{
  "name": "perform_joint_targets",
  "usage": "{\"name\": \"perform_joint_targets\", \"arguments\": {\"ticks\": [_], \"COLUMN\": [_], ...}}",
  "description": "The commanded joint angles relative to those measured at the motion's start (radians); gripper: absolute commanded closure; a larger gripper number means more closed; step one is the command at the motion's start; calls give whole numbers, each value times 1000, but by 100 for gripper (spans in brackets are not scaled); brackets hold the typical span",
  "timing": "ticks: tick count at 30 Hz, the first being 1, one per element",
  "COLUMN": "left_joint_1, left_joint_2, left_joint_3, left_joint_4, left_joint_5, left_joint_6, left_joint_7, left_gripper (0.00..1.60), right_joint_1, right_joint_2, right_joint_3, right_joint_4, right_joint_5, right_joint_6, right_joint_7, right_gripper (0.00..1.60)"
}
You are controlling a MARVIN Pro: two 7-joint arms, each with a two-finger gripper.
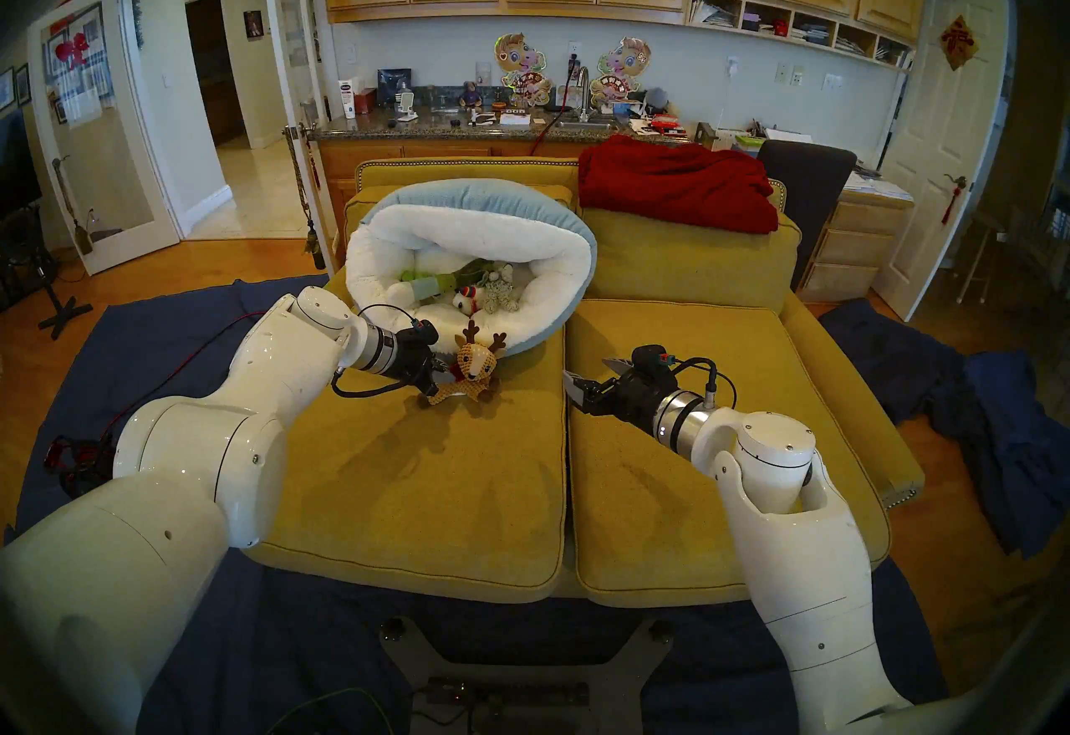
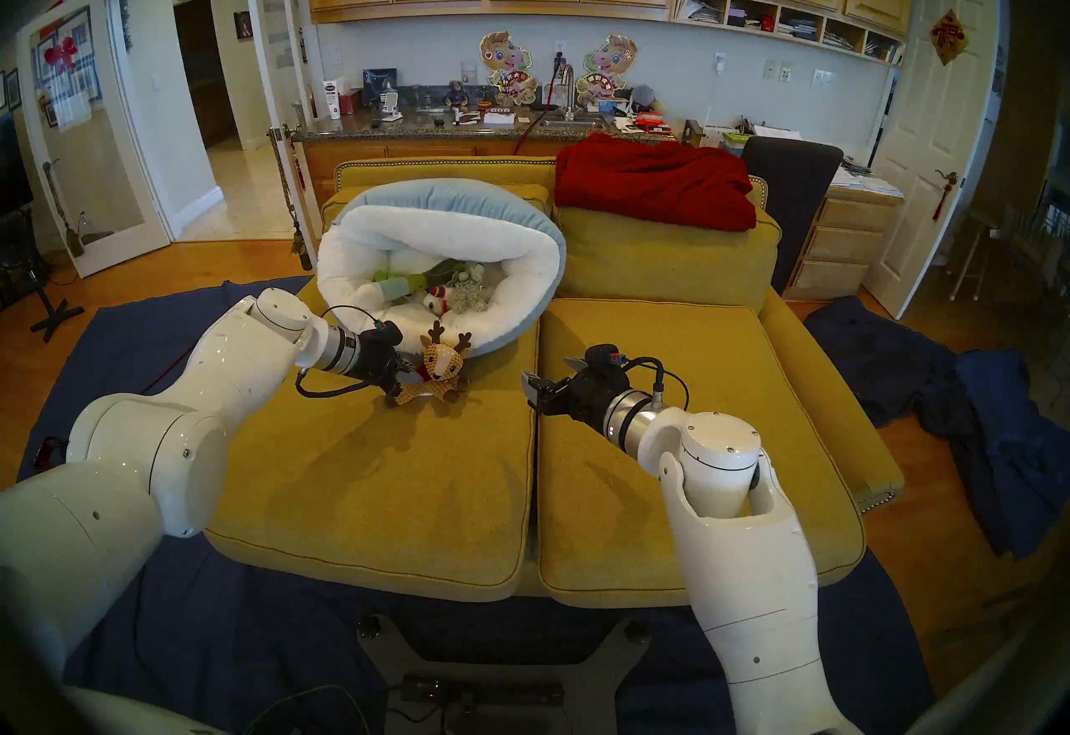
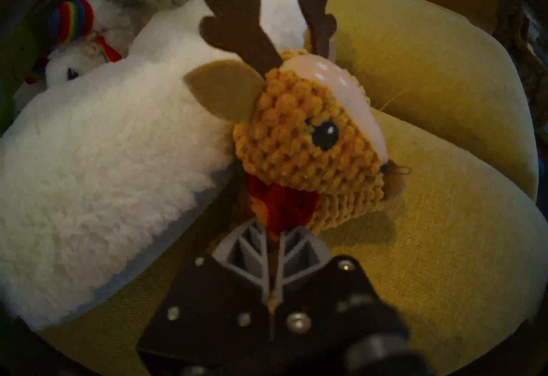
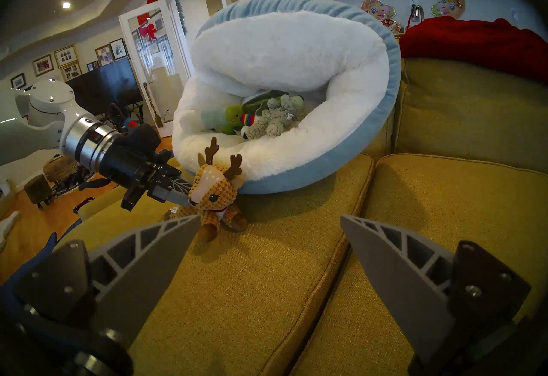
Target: Put toys into dog bed
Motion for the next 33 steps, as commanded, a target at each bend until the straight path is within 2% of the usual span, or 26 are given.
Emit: {"name": "perform_joint_targets", "arguments": {"ticks": [1,8,13,17,22,23,26,27,28,29,30,33], "left_joint_1": [-57,-26,-25,-36,-85,-98,-116,-156,-156,-100,-129,-139], "left_joint_2": [16,31,39,44,35,27,17,11,11,10,5,-5], "left_joint_3": [-36,-56,-70,-96,-106,-114,-120,-115,-115,-136,-130,-135], "left_joint_4": [-73,-171,-212,-269,-257,-266,-274,-239,-239,-310,-285,-292], "left_joint_5": [-48,-79,-86,-88,-72,-67,-62,-57,-57,-66,-62,-56], "left_joint_6": [-4,5,15,61,97,114,135,144,144,150,156,176], "left_joint_7": [-90,-238,-258,-228,-168,-129,-82,-68,-68,-59,-33,11], "left_gripper": [160,160,160,160,160,160,160,160,160,160,160,160], "right_joint_1": [21,22,21,21,21,22,22,22,22,22,22,22], "right_joint_2": [-2,-4,-5,-6,-7,-7,-8,-9,-9,-9,-9,-10], "right_joint_3": [2,3,4,5,5,6,6,7,7,7,7,7], "right_joint_4": [-31,-29,-30,-30,-29,-27,-26,-26,-26,-25,-25,-24], "right_joint_5": [2,0,-2,-3,-4,-5,-6,-6,-6,-6,-6,-7], "right_joint_6": [-4,-5,-4,-4,-5,-5,-5,-5,-5,-5,-6,-6], "right_joint_7": [1,4,5,6,7,8,9,9,9,10,10,11], "right_gripper": [0,0,0,0,0,0,0,0,0,0,0,0]}}
